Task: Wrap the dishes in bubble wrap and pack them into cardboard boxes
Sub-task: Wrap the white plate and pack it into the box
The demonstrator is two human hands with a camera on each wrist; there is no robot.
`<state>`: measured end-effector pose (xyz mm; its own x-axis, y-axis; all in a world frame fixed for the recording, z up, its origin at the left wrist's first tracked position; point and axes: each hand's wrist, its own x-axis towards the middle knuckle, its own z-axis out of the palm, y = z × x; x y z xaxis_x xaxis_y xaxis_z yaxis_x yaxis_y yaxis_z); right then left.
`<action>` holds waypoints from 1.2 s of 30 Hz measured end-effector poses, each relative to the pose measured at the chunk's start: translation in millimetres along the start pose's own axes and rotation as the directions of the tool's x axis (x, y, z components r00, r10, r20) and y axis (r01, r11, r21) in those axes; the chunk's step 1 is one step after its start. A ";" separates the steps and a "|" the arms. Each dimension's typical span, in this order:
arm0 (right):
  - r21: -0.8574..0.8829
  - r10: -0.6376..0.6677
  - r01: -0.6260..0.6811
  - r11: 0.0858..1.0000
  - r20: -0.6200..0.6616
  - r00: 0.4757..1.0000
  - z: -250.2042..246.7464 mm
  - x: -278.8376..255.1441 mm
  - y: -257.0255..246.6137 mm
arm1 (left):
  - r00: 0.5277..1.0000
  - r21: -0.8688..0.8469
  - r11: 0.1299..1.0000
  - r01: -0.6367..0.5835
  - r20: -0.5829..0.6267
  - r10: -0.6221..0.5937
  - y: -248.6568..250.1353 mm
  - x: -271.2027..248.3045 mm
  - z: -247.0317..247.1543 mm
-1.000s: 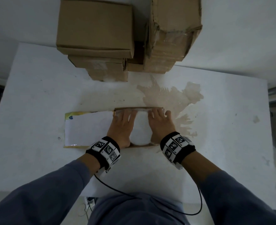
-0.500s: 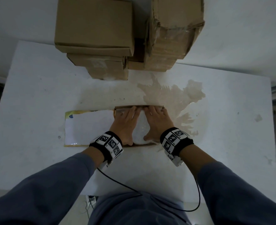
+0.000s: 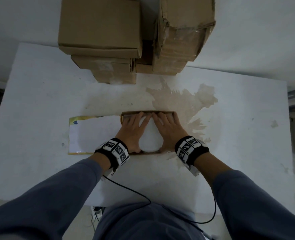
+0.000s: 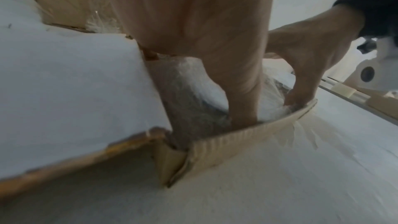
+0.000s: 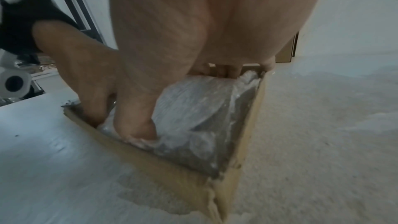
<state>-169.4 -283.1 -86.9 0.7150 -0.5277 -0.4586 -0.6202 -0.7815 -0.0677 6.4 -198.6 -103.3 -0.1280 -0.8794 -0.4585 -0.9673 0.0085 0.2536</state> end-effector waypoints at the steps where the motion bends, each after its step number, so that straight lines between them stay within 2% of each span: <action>1: 0.007 -0.011 0.011 1.000 -0.001 1.000 0.4 -0.2 1.3 | 1.000 -0.016 1.000 0.002 0.005 -0.002 -0.4 0.2 0.6; 7: 0.031 -0.044 0.045 0.998 -0.030 0.999 8.0 -2.3 3.1 | 0.999 -0.171 0.985 -0.004 0.052 0.013 -4.8 -0.8 1.6; 17: 0.009 -0.074 0.074 0.997 -0.034 0.997 14.4 -2.9 6.2 | 0.998 -0.003 1.000 -0.014 0.060 0.014 3.1 0.9 0.7; 27: 0.047 -0.123 0.130 0.990 -0.122 0.985 20.0 -5.4 11.3 | 0.998 0.091 0.996 -0.014 0.063 0.008 14.0 -0.7 -5.7; 36: 0.053 -0.131 0.142 0.988 -0.173 0.976 20.2 -7.8 13.3 | 0.998 0.037 0.999 -0.001 0.056 -0.001 8.7 -1.5 -2.6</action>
<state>-189.8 -282.7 -102.2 0.8350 -0.4705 -0.2853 -0.5286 -0.8299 -0.1785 -1.3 -198.5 -98.2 -0.1392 -0.8512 -0.5061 -0.9745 0.0269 0.2227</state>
